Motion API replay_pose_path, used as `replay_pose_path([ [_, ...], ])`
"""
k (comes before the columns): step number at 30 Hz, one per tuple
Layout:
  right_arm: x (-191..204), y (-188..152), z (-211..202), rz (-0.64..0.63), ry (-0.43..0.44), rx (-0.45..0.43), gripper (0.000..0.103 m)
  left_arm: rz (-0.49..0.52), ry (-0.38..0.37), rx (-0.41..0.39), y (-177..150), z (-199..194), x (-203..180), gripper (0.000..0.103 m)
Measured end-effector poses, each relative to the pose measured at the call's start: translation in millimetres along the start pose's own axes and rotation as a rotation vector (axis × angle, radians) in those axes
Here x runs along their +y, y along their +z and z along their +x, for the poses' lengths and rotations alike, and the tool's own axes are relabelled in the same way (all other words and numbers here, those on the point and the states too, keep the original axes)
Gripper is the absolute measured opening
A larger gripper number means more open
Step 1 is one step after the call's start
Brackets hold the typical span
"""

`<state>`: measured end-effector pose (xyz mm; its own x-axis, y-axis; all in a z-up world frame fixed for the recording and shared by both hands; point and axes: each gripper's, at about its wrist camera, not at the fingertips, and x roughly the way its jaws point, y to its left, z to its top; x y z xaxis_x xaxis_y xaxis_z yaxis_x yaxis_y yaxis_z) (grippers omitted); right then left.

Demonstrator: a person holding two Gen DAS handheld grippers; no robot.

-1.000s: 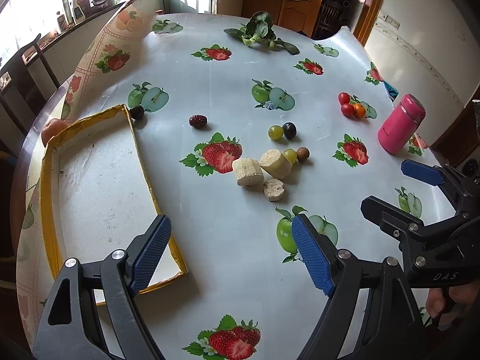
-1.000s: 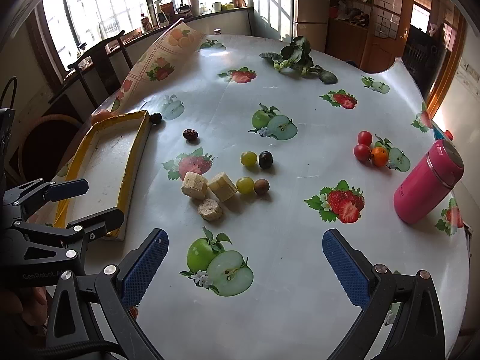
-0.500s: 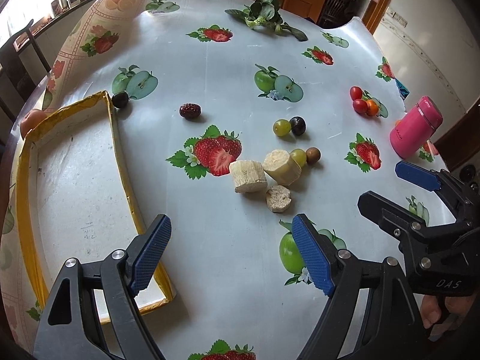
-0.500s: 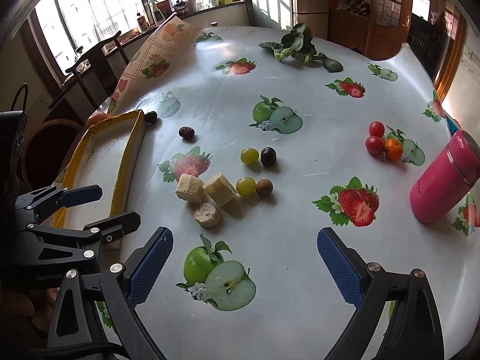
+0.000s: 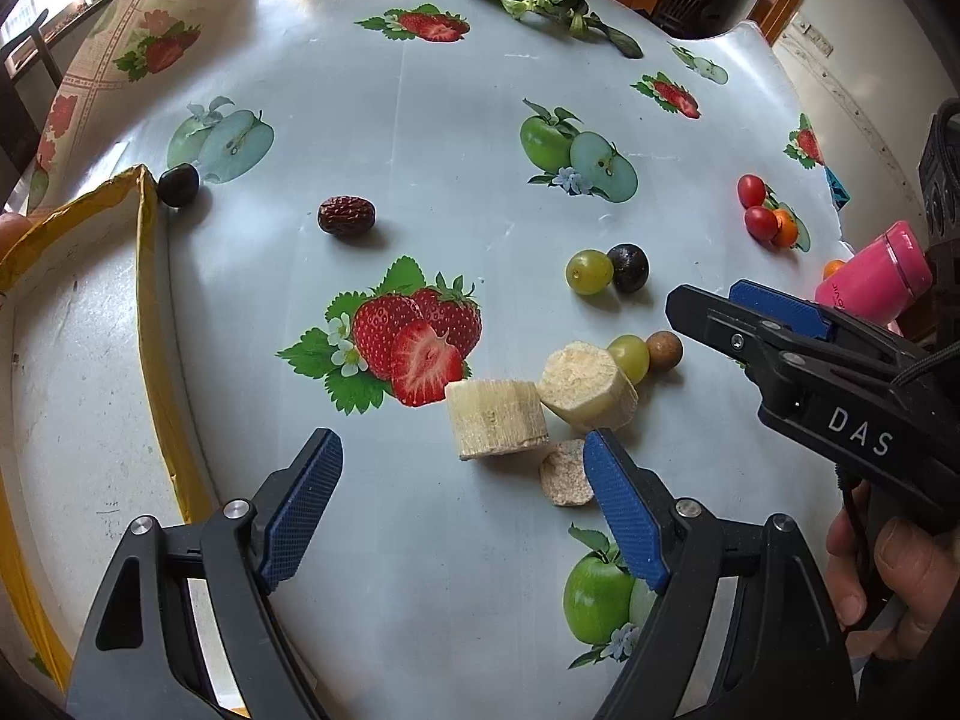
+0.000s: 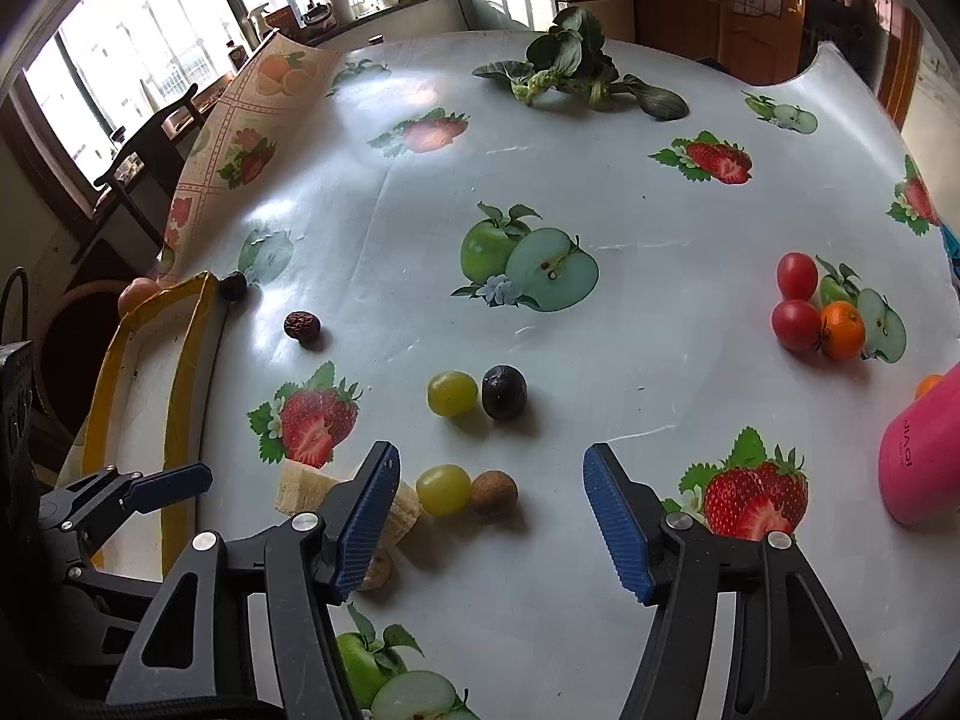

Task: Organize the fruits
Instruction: 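Close left tool on the banana chunk while right tool grasps the dark fruit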

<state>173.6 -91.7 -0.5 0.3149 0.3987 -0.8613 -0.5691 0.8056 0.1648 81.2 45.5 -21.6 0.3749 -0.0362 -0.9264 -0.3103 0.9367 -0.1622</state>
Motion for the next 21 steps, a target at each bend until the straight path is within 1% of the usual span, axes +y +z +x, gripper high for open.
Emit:
replay_pose_path([
  [2,-2.1,1.6,9.3,0.001,-0.003,0.015,0.060,0.000,0.000,0.005,2.2,4.6,1.3,0.080],
  [6,-5.6,4.5,25.2,0.007,-0.002,0.045,0.053,-0.002,-0.008,0.022,3.6,14.3,5.2,0.071],
  [8,-6.6,7.3,31.8,0.010,0.002,0.052,0.051,-0.005,-0.028,0.022,4.1,16.9,6.9,0.070],
  [11,-7.0,10.2,41.1,0.004,0.000,0.060,0.048,0.006,-0.036,0.017,5.2,18.4,5.2,0.070],
  [14,-10.2,10.5,50.5,0.010,0.003,0.075,0.045,-0.012,-0.073,0.023,6.1,22.4,7.8,0.069],
  [16,-13.4,12.0,51.2,0.025,0.024,0.057,0.045,-0.028,-0.092,0.037,6.7,28.1,9.5,0.065],
  [18,-15.7,15.3,51.5,0.035,0.032,0.044,0.045,-0.002,-0.075,0.020,7.6,28.2,3.8,0.061],
  [21,-20.7,18.2,53.6,0.063,0.068,0.045,0.045,0.042,-0.046,0.013,8.6,30.2,-5.0,0.051],
])
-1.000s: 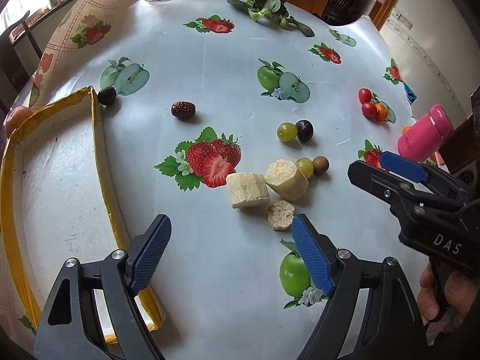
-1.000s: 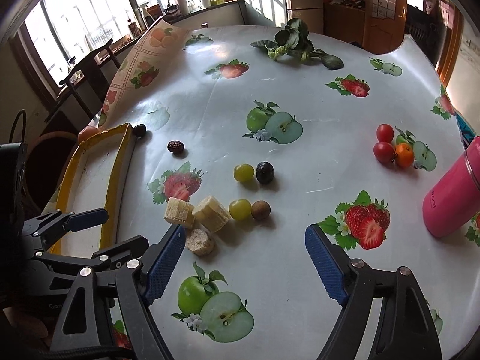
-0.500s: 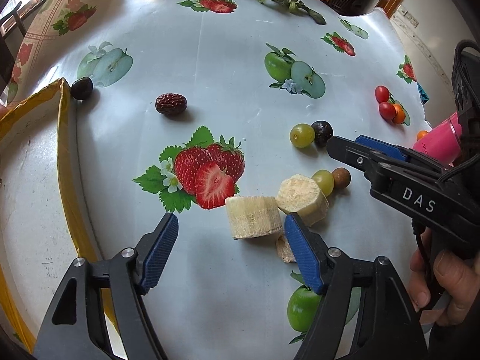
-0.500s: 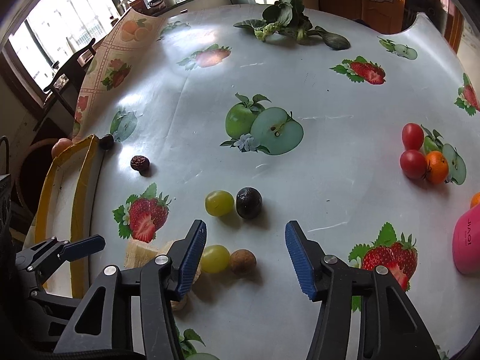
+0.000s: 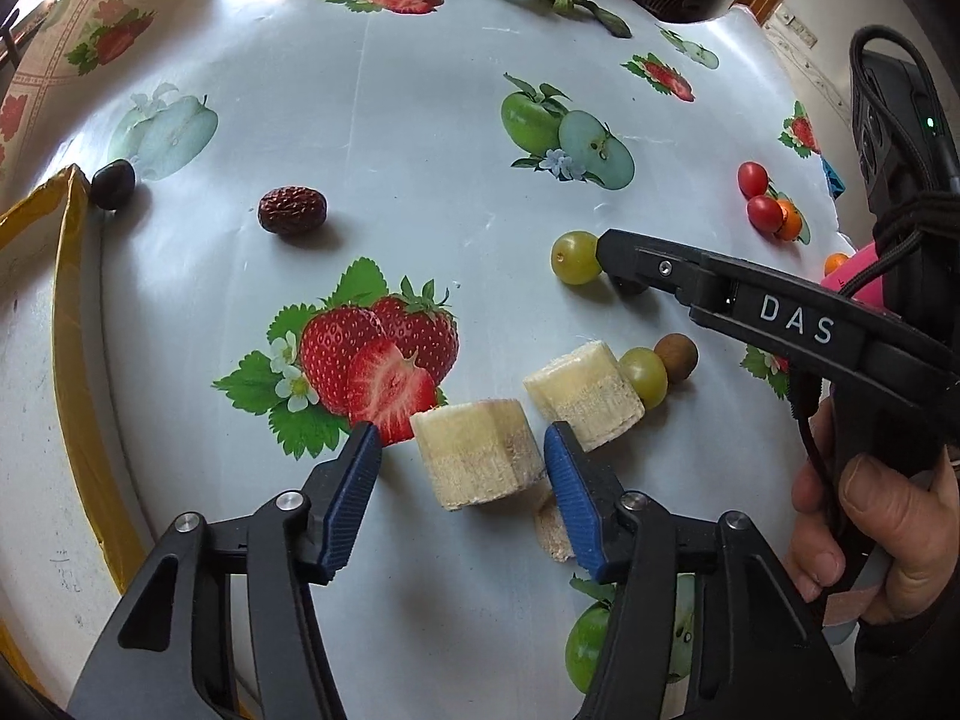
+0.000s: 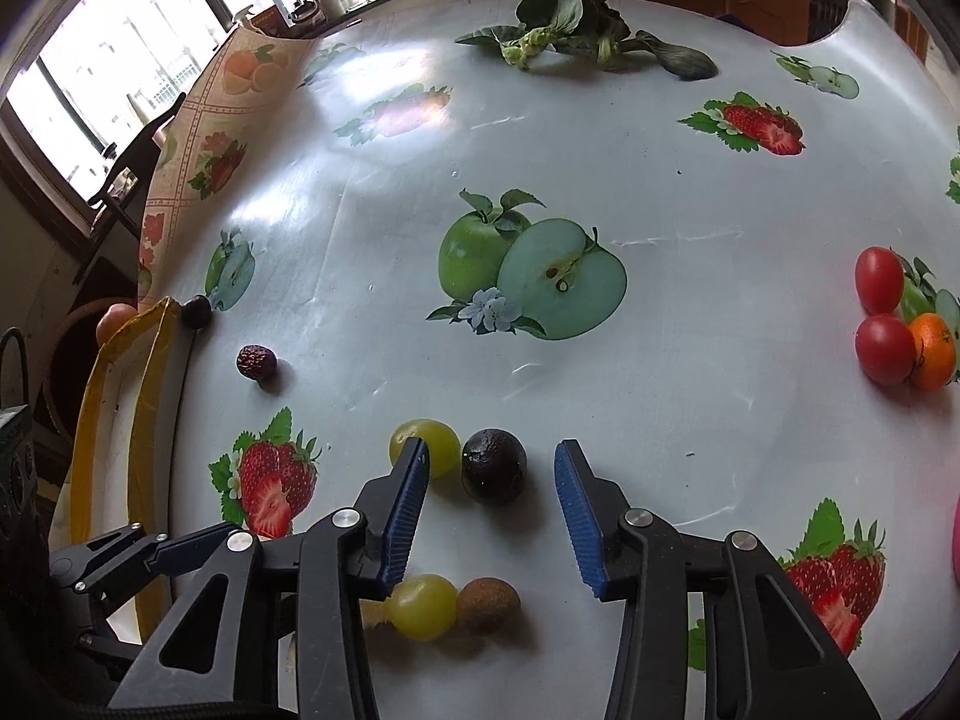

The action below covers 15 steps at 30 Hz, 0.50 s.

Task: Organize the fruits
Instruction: 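Close left tool on the banana chunk while right tool grasps the dark fruit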

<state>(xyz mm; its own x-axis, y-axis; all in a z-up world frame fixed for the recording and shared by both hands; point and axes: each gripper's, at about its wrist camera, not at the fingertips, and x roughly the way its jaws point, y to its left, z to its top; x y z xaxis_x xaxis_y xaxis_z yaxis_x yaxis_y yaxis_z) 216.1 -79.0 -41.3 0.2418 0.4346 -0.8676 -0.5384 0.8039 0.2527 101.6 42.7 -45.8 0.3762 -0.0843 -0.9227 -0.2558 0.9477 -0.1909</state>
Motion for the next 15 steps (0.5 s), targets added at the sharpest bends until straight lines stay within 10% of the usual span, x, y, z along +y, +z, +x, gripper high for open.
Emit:
replay_pose_path([
  [6,-0.3,-1.9,-3.1,-0.003,0.040,-0.010,0.027,-0.030,-0.059,0.009,2.9,-0.8,6.4,0.040],
  [15,-9.6,-6.9,-6.8,0.017,0.020,-0.006,0.035,-0.058,-0.070,0.018,-0.4,-4.8,14.2,0.040],
])
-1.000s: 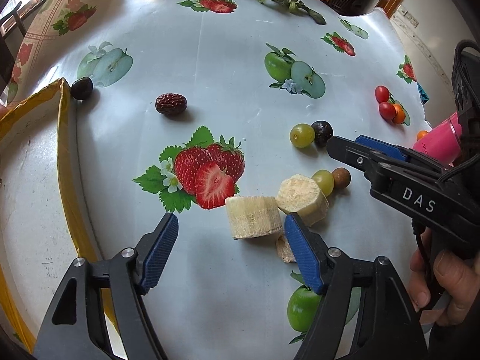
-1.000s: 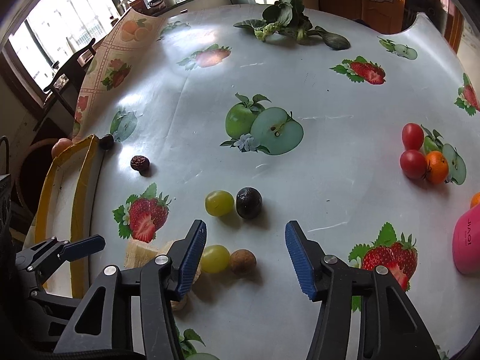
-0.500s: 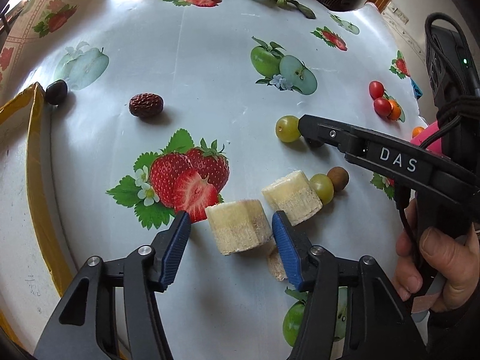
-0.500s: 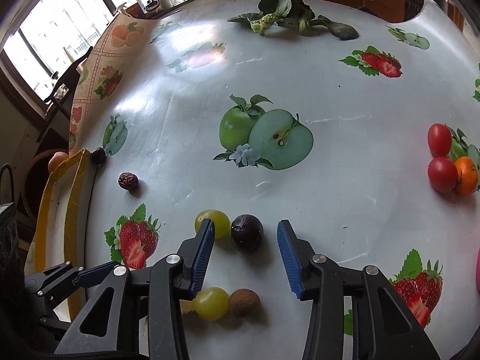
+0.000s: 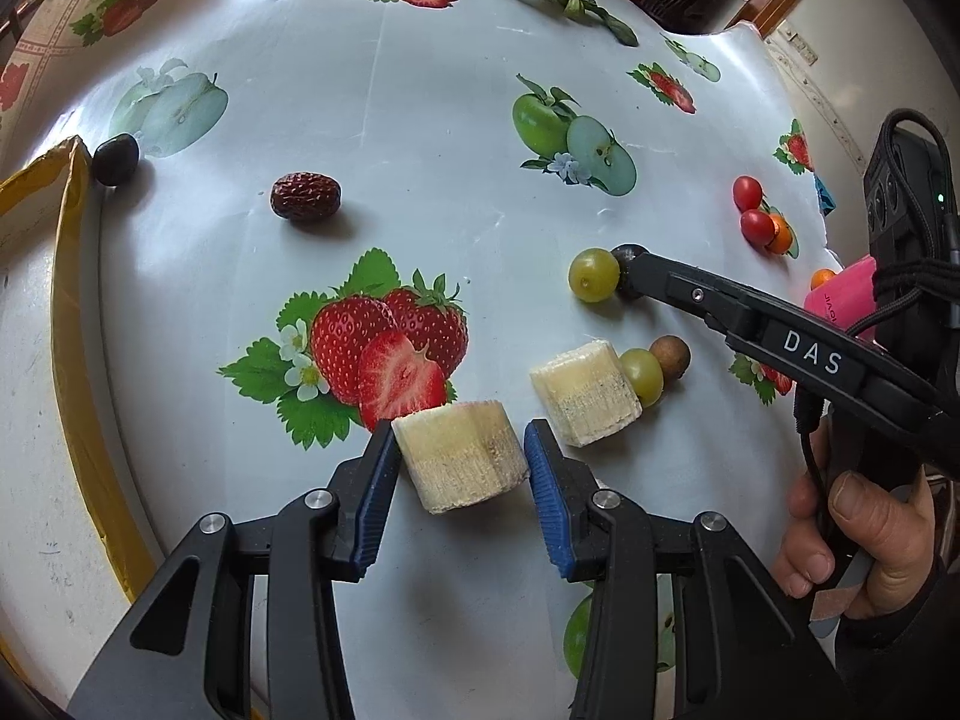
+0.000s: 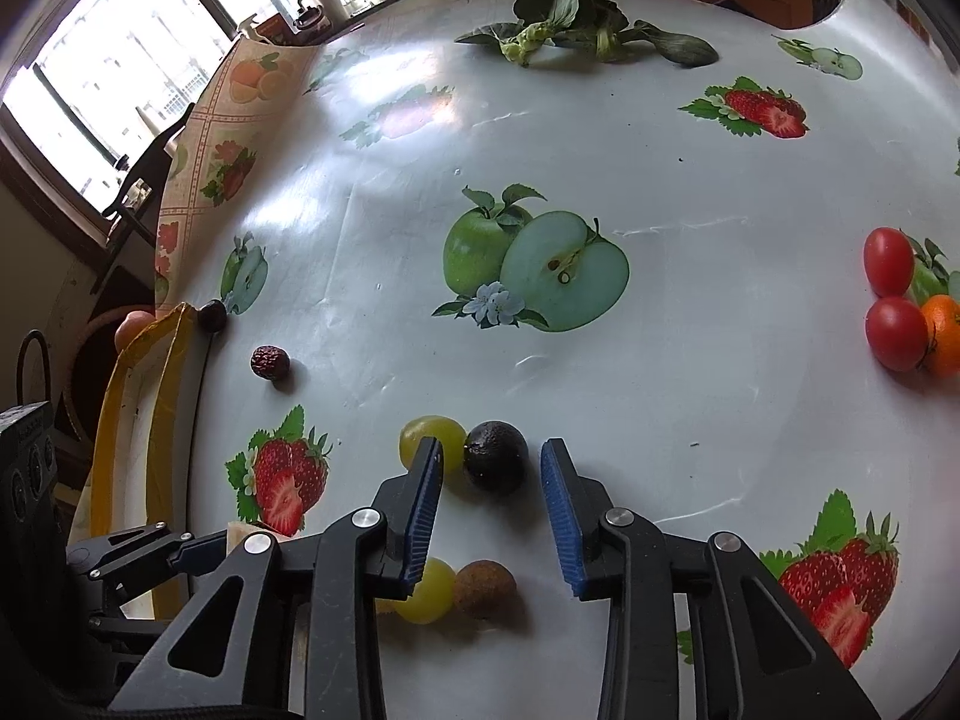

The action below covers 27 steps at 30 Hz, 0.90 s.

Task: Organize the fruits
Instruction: 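Close left tool on the banana chunk while right tool grasps the dark fruit, then carry banana chunk into the tray with left tool while right tool drops dark fruit there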

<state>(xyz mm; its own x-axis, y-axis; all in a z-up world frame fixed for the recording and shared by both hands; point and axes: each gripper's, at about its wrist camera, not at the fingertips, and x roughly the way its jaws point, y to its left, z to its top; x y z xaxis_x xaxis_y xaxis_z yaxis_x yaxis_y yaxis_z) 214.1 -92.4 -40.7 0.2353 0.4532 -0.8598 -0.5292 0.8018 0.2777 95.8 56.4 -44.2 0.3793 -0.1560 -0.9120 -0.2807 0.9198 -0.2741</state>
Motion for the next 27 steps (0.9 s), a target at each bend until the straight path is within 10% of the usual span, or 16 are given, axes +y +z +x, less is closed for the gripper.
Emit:
replay_pose_path([
  [27,39.1,-15.8,-44.8,-0.080,0.003,-0.054,0.020,0.023,-0.022,-0.052,-5.7,-36.3,-3.8,0.040],
])
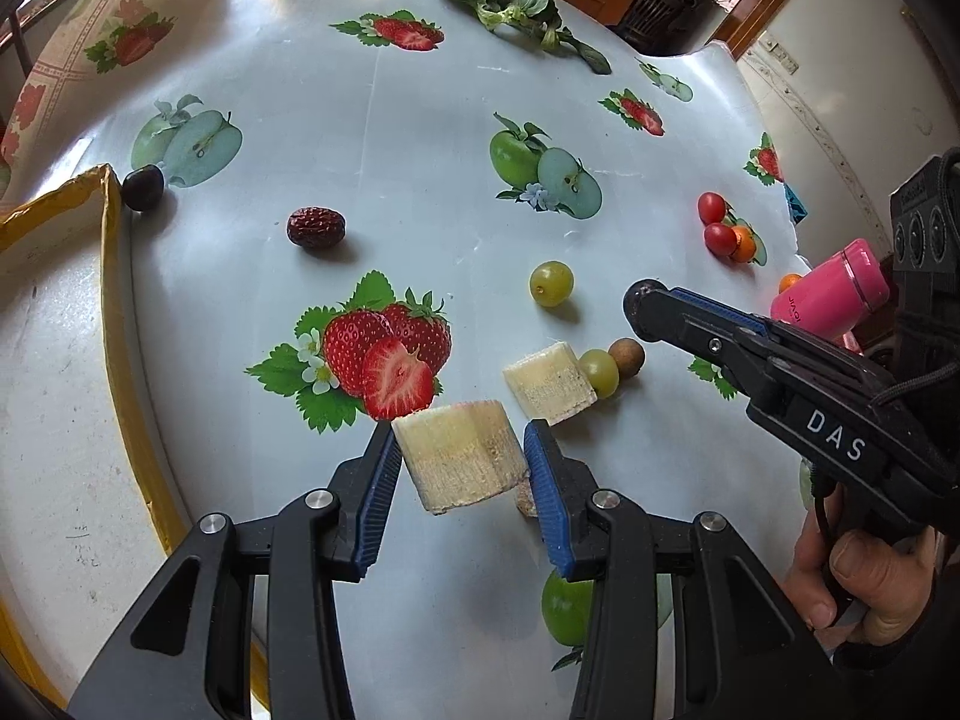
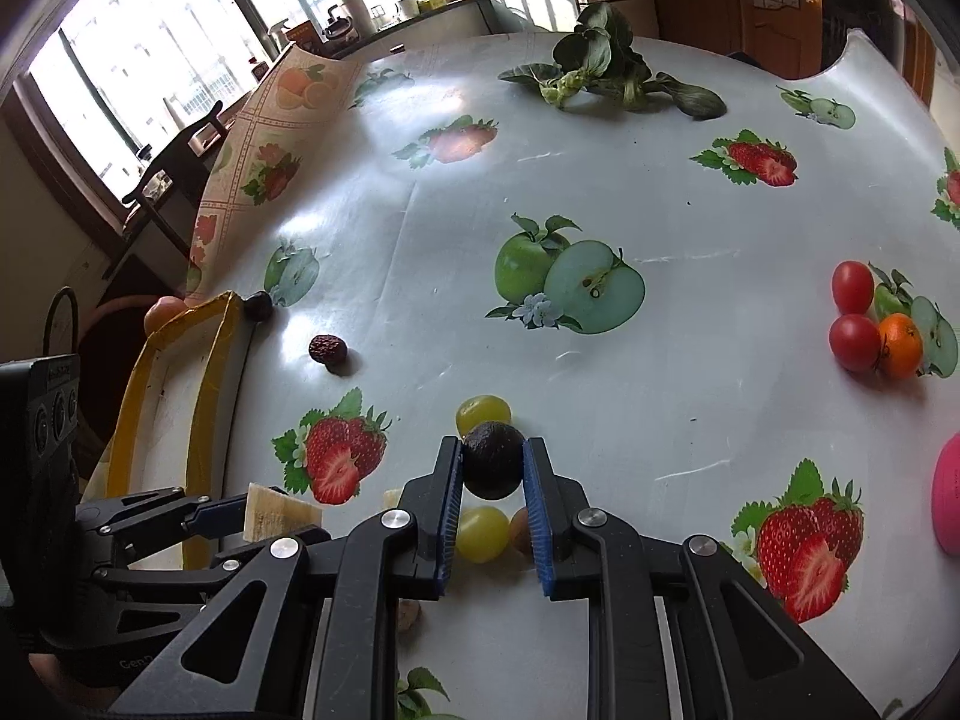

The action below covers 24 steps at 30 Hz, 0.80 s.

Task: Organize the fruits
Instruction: 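Carry banana chunk into the tray with left tool while right tool drops dark fruit there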

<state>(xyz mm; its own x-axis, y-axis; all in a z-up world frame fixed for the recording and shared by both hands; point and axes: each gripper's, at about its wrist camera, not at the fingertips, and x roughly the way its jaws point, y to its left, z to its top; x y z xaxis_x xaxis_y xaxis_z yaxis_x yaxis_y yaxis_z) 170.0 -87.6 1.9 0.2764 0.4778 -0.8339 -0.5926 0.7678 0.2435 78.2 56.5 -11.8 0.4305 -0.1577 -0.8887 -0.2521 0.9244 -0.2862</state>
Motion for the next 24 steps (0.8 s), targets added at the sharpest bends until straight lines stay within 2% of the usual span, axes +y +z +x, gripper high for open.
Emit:
replay_pose_path([
  [10,35.5,-24.5,-33.1,-0.032,0.040,-0.017,0.020,-0.022,0.009,-0.033,-23.0,-37.1,11.8,0.040],
  [24,98.9,-52.7,-48.1,-0.089,0.120,-0.006,0.020,-0.082,0.042,-0.065,-62.4,-82.9,53.7,0.040],
])
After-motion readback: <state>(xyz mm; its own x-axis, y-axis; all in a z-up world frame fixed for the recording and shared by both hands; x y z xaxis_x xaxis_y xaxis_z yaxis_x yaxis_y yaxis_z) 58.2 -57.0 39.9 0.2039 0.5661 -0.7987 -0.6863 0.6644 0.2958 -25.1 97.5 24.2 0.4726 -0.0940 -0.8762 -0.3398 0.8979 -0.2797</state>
